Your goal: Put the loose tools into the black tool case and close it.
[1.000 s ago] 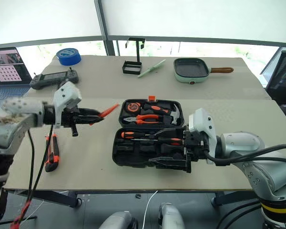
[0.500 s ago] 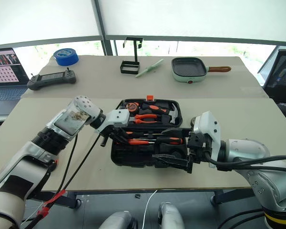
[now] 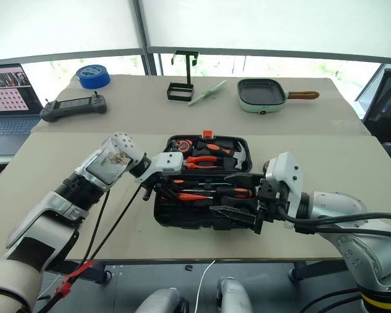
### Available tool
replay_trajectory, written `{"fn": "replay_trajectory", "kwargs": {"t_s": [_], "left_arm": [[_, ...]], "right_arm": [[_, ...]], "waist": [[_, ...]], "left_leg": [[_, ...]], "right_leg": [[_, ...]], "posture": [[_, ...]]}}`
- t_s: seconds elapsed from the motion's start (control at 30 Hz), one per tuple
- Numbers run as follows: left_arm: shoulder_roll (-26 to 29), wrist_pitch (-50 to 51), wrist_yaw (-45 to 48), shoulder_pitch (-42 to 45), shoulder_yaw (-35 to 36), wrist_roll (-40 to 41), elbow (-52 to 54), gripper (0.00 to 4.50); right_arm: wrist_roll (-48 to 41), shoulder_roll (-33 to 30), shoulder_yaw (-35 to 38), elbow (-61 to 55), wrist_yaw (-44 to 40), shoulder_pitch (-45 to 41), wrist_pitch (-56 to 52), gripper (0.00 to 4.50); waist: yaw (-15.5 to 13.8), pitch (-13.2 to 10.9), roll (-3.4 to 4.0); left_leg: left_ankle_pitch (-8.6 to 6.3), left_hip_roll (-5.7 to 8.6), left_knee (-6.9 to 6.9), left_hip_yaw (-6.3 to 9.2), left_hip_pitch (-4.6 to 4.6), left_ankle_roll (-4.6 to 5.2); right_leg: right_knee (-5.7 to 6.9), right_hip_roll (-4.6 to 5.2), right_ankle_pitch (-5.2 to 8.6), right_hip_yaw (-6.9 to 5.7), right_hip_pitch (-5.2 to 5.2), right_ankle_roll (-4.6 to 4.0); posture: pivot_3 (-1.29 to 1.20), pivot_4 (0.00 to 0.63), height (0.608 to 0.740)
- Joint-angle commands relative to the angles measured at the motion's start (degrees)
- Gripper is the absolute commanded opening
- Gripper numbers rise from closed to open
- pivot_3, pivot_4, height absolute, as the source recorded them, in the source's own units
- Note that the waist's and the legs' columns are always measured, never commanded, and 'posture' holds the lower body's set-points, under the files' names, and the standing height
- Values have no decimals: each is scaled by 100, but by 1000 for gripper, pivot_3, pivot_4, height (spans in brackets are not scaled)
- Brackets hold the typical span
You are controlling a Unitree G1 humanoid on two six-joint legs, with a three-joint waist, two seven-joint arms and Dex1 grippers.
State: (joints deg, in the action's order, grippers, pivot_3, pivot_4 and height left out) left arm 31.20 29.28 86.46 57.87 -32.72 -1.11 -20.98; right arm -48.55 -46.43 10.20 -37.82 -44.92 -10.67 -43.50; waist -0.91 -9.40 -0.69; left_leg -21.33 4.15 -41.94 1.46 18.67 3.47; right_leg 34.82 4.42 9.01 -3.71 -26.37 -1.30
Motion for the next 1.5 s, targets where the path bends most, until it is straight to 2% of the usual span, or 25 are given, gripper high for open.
{"fn": "replay_trajectory", "kwargs": {"t_s": [0.03,0.1,0.2,0.3,0.53,0.57,0.87,1.33,1.5], "left_arm": [[-63,450,78,183,446,376,325,2909],[34,724,209,199,766,730,466,3584],[332,881,503,50,1150,1181,695,3584],[379,776,273,-255,1632,1474,726,2824],[-2,731,-691,-882,2172,1660,568,156],[-82,601,-803,-970,2195,1640,503,23],[-476,216,-1278,-1425,1939,1450,356,23],[-284,-647,-1285,-2002,1394,949,541,23],[-282,-856,-1407,-2061,1546,968,516,23]], "right_arm": [[-35,21,139,-143,29,-18,182,4500],[-38,32,110,-160,23,22,183,4500],[-16,39,62,-176,4,79,204,4500],[13,52,34,-154,-4,93,230,4500],[182,-23,-24,-75,-103,81,310,4500],[200,-30,-31,-60,-122,69,318,4500],[286,-32,-58,38,-227,-5,333,4500],[276,18,-85,18,-207,-26,294,4500],[229,35,-59,30,-178,-18,276,4500]], "waist": [[-6,0,0],[-15,-1,-1],[6,-1,-2],[20,0,0],[-17,0,-1],[-23,0,-1],[-8,0,-1],[-10,2,2],[-25,3,3]], "left_leg": [[0,0,0,0,2,0],[0,0,-5,0,6,0],[0,0,-24,3,30,0],[1,0,-24,3,34,-1],[0,2,-37,2,37,-2],[0,3,-41,2,38,-1],[0,4,-42,2,38,-2],[0,4,-37,2,23,-2],[-1,4,-28,2,-13,-2]], "right_leg": [[2,0,0,0,0,0],[3,-1,-1,-1,-2,1],[8,-2,-2,-1,-24,2],[13,-2,-2,-1,-33,2],[10,-1,-2,-1,-33,2],[10,0,-2,-1,-32,2],[11,0,-4,-1,-33,3],[9,2,-4,2,-22,3],[2,4,-3,6,11,4]], "posture": [[0,150,740],[0,150,740],[0,150,740],[0,150,740],[0,150,740],[0,150,740],[0,150,740],[0,150,740],[0,150,740]]}}
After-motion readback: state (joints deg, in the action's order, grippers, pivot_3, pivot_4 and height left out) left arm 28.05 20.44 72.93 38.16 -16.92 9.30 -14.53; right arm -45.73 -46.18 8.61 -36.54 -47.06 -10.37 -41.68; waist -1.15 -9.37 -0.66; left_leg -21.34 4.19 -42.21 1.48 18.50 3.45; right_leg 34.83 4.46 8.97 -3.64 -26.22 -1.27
